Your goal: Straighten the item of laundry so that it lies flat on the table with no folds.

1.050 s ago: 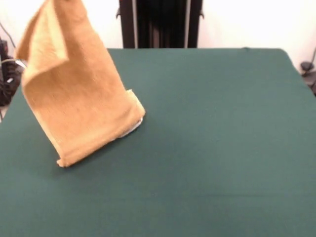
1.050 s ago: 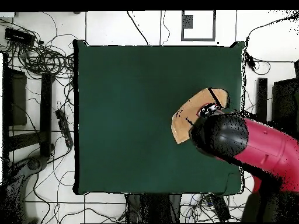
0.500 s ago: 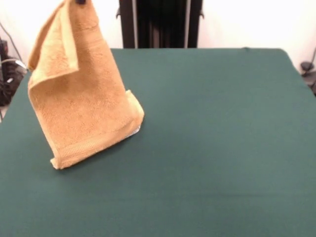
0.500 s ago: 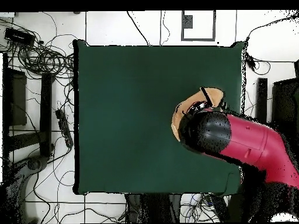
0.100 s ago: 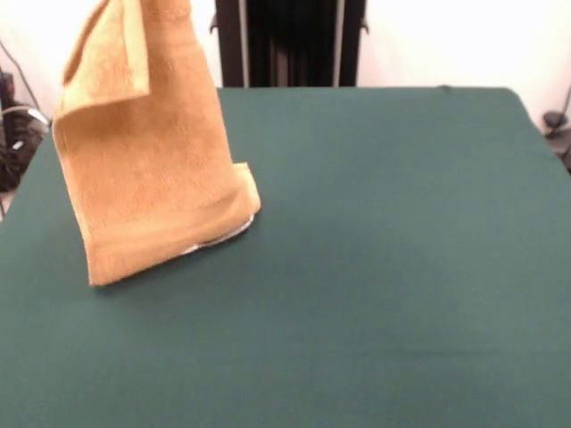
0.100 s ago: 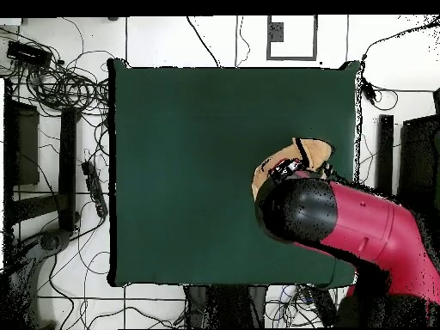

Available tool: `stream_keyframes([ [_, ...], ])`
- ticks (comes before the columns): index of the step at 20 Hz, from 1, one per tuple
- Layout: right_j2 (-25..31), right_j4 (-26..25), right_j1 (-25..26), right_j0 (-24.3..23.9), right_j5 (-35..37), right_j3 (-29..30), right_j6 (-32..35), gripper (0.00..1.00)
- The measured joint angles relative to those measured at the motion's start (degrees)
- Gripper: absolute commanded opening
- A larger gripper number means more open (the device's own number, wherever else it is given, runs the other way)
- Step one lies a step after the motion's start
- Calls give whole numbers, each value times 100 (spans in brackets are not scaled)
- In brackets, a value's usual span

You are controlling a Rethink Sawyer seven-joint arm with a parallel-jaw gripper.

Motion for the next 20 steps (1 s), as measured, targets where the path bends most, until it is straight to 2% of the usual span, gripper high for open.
stream_keyframes([
  [5,-104,-96,-60,83,-100,130,0,0],
  [14,-187,-210,467,193,-1224,492,0,0],
  [20,-187,-161,571,140,-1495,874,0,0],
])
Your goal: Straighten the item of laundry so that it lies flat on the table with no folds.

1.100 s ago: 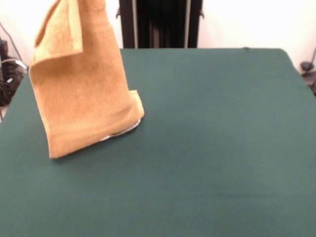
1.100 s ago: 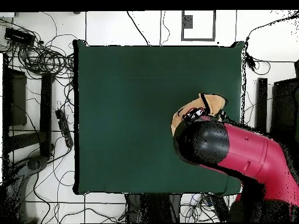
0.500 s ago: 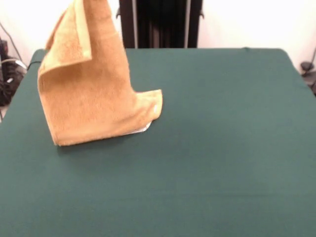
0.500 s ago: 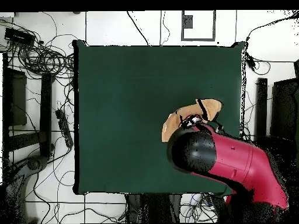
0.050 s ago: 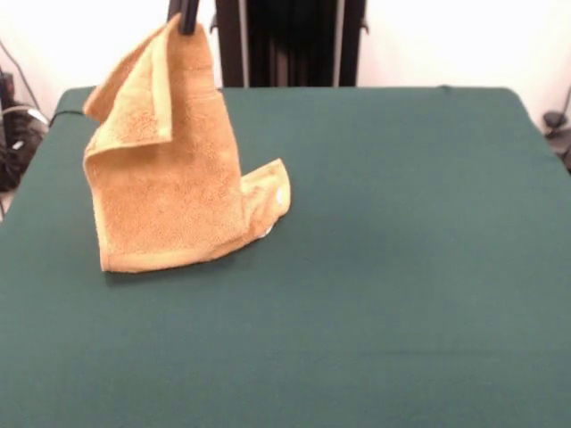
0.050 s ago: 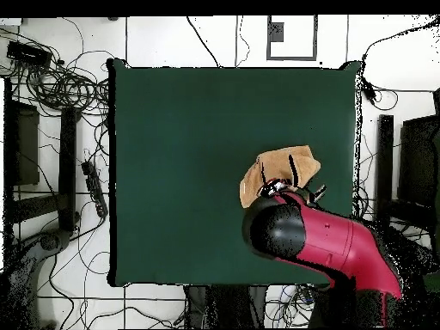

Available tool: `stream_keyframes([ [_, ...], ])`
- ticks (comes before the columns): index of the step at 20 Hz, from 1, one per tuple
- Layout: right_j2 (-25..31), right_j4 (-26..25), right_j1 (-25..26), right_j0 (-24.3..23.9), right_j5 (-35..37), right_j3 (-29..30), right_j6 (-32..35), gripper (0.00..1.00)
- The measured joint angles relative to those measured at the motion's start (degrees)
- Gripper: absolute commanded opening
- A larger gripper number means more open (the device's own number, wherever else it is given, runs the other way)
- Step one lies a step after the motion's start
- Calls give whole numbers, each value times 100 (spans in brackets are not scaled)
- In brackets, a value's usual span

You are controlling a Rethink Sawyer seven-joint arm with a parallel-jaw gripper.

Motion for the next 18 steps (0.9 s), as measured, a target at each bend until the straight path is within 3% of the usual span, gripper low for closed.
stream_keyframes([
  [6,-41,177,83,187,-18,143,0,0],
  [18,-631,991,1131,1441,2,-404,498,0],
])
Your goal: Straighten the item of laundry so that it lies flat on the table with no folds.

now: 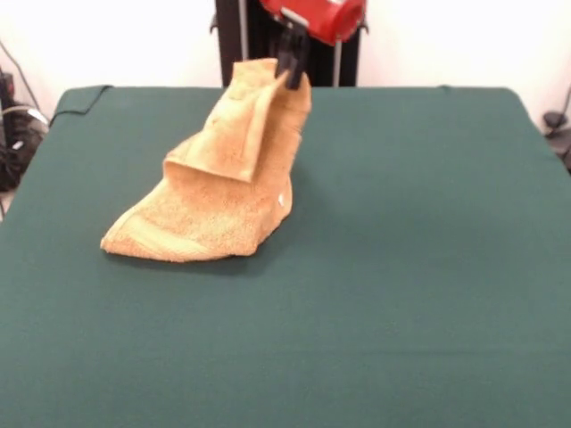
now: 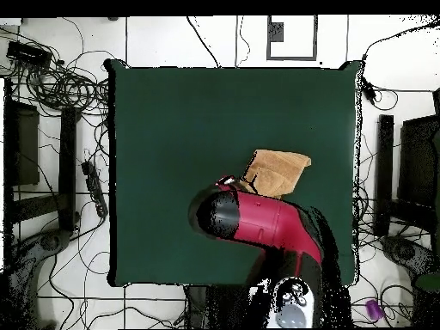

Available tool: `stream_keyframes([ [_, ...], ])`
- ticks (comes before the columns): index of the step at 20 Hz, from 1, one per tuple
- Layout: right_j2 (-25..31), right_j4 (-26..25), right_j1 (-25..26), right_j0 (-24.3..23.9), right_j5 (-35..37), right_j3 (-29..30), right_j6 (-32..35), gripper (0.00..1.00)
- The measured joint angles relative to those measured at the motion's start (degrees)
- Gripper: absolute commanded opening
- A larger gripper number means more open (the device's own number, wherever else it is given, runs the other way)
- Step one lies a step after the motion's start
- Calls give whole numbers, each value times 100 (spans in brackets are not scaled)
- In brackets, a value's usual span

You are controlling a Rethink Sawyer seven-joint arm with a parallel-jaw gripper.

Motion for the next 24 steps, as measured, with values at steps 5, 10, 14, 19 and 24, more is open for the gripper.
stream_keyframes([
  [5,-391,310,605,360,198,-666,484,0],
  [10,-741,578,1179,440,531,-1487,898,0],
  [14,-999,778,1565,437,804,-2069,1149,0],
  [19,-1412,1129,2130,493,1177,-2787,1596,0],
  [24,-1968,1595,2813,627,1842,-3541,2449,0],
])
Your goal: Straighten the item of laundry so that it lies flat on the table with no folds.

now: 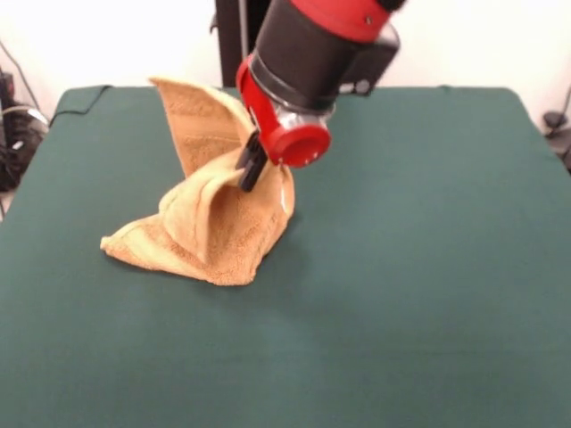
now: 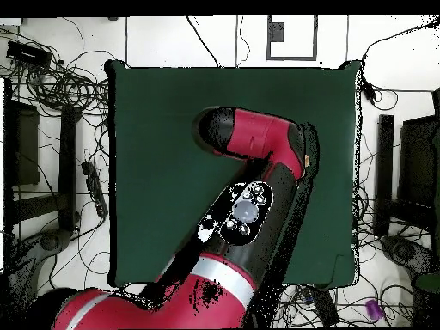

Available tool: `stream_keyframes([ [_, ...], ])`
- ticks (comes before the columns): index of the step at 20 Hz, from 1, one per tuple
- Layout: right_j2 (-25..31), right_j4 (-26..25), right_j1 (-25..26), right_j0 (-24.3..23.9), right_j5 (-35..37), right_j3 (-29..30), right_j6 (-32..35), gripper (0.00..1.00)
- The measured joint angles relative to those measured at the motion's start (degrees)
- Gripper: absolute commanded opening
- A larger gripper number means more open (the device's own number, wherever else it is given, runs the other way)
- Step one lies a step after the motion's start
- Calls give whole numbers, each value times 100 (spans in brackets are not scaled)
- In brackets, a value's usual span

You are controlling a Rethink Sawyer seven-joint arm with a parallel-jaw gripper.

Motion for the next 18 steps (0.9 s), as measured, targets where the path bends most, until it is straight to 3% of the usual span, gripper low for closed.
stream_keyframes([
  [5,-571,602,730,24,1148,-870,1398,0],
  [11,-1413,1466,1610,-106,2817,-1974,3926,0],
  [18,-2127,1760,2172,-247,3349,-2517,6301,0],
])
